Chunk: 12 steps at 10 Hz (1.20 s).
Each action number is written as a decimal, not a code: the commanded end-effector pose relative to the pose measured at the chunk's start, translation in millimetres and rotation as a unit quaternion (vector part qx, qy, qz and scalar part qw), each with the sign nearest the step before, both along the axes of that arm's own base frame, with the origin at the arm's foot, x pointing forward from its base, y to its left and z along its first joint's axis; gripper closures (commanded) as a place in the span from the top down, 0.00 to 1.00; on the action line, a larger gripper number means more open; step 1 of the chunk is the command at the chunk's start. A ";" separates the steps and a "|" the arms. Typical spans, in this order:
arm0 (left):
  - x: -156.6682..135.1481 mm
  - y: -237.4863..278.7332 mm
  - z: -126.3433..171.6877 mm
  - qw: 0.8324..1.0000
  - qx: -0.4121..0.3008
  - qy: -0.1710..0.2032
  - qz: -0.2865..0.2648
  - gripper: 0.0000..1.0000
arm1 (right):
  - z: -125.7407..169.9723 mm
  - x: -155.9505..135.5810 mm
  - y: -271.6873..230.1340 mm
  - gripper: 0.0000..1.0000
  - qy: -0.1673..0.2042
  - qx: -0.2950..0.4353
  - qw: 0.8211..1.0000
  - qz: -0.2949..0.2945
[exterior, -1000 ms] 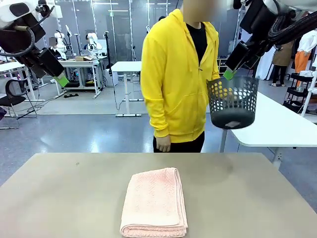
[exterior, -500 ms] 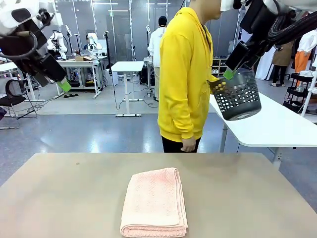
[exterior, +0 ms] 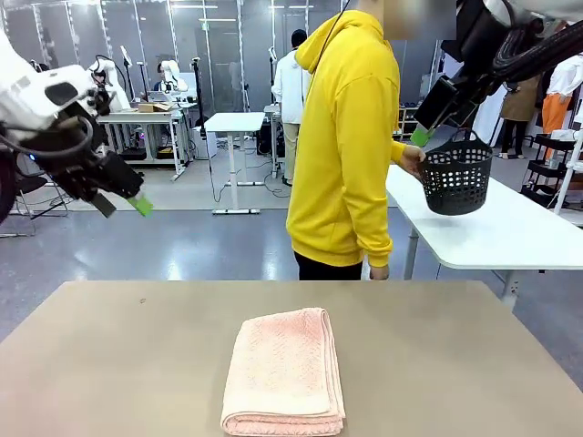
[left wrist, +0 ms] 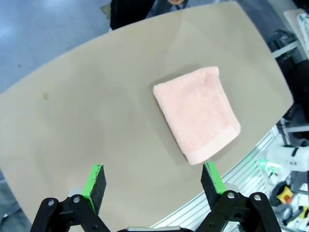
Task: Fold the towel.
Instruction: Pick up the 100 cm Hotel Towel and place it on the left side of the table.
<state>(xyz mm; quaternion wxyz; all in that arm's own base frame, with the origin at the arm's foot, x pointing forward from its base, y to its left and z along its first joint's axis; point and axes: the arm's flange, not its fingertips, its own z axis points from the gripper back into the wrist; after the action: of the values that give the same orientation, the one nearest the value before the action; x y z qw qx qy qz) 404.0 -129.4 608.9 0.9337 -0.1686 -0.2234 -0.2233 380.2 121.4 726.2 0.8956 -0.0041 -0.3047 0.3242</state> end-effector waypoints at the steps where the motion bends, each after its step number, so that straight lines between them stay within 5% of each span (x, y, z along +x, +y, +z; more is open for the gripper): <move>1: 11.6 -0.5 -31.8 1.000 -0.026 0.003 -0.005 1.00 | 0.6 -0.5 -0.4 1.00 0.003 0.002 1.000 -0.004; 8: 42.3 -31.1 -170.5 0.982 -0.153 0.107 0.003 1.00 | 0.6 -0.5 -0.4 1.00 0.003 0.002 1.000 -0.004; 12: 38.5 -45.4 -240.1 0.968 -0.213 0.136 0.014 1.00 | 0.6 -0.5 -0.4 1.00 0.003 0.002 1.000 -0.004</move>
<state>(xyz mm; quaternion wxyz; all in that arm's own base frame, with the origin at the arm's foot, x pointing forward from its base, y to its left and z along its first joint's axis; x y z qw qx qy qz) 440.5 -172.2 385.9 0.9088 -0.3752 -0.1215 -0.1362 380.3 121.0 726.1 0.8957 -0.0037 -0.3046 0.3240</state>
